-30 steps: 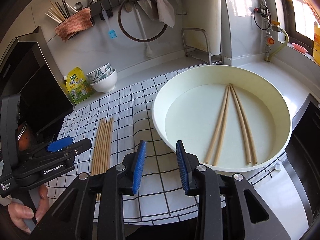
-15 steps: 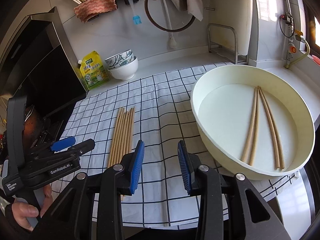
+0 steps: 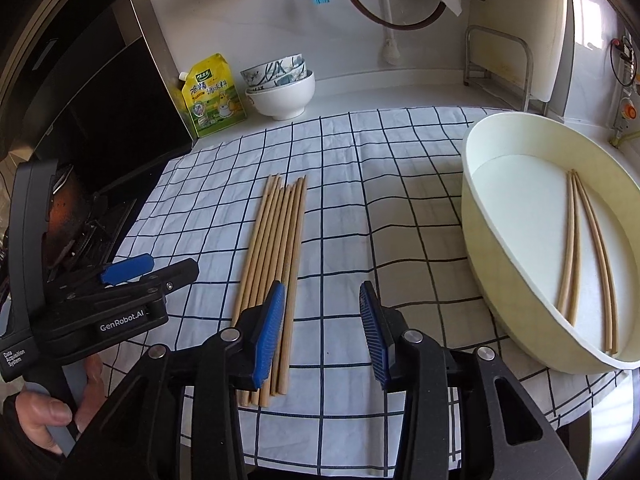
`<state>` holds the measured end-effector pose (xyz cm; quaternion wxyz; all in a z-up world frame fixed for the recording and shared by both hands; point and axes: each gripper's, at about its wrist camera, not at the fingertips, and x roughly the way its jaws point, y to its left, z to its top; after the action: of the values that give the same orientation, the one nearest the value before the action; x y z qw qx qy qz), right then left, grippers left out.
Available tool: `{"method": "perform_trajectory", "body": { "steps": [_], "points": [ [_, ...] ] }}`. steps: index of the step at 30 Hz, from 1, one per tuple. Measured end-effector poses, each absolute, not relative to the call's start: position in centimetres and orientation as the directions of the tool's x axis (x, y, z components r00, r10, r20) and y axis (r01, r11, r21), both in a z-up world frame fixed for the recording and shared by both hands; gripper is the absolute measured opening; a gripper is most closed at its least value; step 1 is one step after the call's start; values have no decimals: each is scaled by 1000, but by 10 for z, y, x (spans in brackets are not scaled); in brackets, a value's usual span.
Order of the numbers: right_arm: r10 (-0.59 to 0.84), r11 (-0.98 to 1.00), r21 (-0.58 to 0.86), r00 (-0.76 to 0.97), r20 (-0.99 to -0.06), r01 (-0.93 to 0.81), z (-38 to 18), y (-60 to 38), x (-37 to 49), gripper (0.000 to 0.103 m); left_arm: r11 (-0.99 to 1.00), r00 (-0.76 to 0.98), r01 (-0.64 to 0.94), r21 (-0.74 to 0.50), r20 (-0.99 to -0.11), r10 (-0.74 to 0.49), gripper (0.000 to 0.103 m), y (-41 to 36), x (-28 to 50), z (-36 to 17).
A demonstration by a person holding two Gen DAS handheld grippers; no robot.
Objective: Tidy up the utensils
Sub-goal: 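Withdraw both open grippers from the basin toward the chopstick row, then close the right gripper on one chopstick while the left gripper grasps another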
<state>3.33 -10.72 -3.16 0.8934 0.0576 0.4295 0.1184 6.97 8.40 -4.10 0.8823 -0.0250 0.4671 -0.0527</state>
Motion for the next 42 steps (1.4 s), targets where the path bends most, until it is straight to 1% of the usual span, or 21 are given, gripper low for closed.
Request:
{"method": "perform_trajectory", "body": {
  "steps": [13, 24, 28, 30, 33, 38, 42],
  "points": [
    [257, 965, 184, 539, -802, -187, -68, -89, 65, 39, 996, 503, 62, -70, -860, -92, 69, 83, 83, -65],
    [219, 972, 139, 516, -828, -191, -79, -79, 79, 39, 998, 507, 57, -8, -861, -36, 78, 82, 87, -67],
    [207, 973, 120, 513, -833, -197, -80, -76, 79, 39, 999, 512, 50, 14, -859, -13, 79, 82, 88, -67],
    [202, 973, 111, 508, -837, -204, -81, -74, 80, 40, 999, 514, 45, 21, -858, -5, 83, 83, 89, -66],
    [192, 973, 94, 510, -838, -211, -81, -72, 80, 40, 999, 523, 37, 37, -852, 12, 85, 85, 89, -64],
    [183, 974, 84, 507, -842, -212, -81, -77, 77, 41, 999, 524, 31, 42, -851, 20, 88, 84, 88, -64],
    [165, 978, 73, 519, -839, -193, -80, -84, 77, 41, 999, 520, 33, 41, -854, 17, 89, 80, 89, -65]
  ]
}}
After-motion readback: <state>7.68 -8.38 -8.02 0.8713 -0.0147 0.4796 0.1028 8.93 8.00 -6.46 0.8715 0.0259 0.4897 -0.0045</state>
